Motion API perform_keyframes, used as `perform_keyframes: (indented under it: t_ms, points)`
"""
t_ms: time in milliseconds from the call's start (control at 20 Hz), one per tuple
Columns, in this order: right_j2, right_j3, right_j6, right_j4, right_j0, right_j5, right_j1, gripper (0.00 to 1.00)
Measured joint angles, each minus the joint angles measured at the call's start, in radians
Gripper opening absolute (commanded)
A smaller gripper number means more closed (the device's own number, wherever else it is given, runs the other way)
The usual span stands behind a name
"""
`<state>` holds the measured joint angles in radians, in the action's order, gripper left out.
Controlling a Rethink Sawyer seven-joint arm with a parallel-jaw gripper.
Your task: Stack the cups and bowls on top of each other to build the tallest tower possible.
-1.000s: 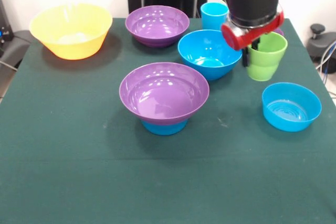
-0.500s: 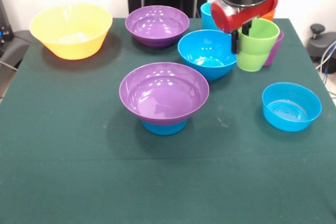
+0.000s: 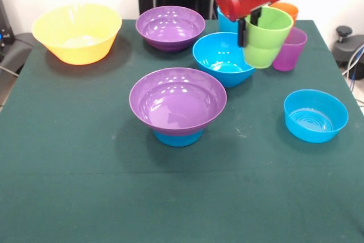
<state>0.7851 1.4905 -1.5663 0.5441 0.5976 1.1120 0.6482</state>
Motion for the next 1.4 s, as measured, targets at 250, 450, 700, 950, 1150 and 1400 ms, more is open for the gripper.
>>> perform_keyframes:
  t_ms: [250, 450, 700, 950, 1150, 1400]
  points:
    - [0.014, -0.029, 0.055, 0.028, 0.046, 0.0, -0.009, 0.0]
    - [0.023, -0.056, 0.125, 0.047, 0.078, 0.0, -0.017, 0.0]
    - [0.024, -0.1, 0.233, 0.059, 0.109, 0.0, -0.04, 0.0]
    - [0.023, -0.133, 0.316, 0.062, 0.121, 0.001, -0.054, 0.0]
    - [0.022, -0.145, 0.337, 0.064, 0.12, 0.009, -0.055, 0.0]
    - [0.02, -0.161, 0.337, 0.065, 0.12, 0.041, -0.055, 0.0]
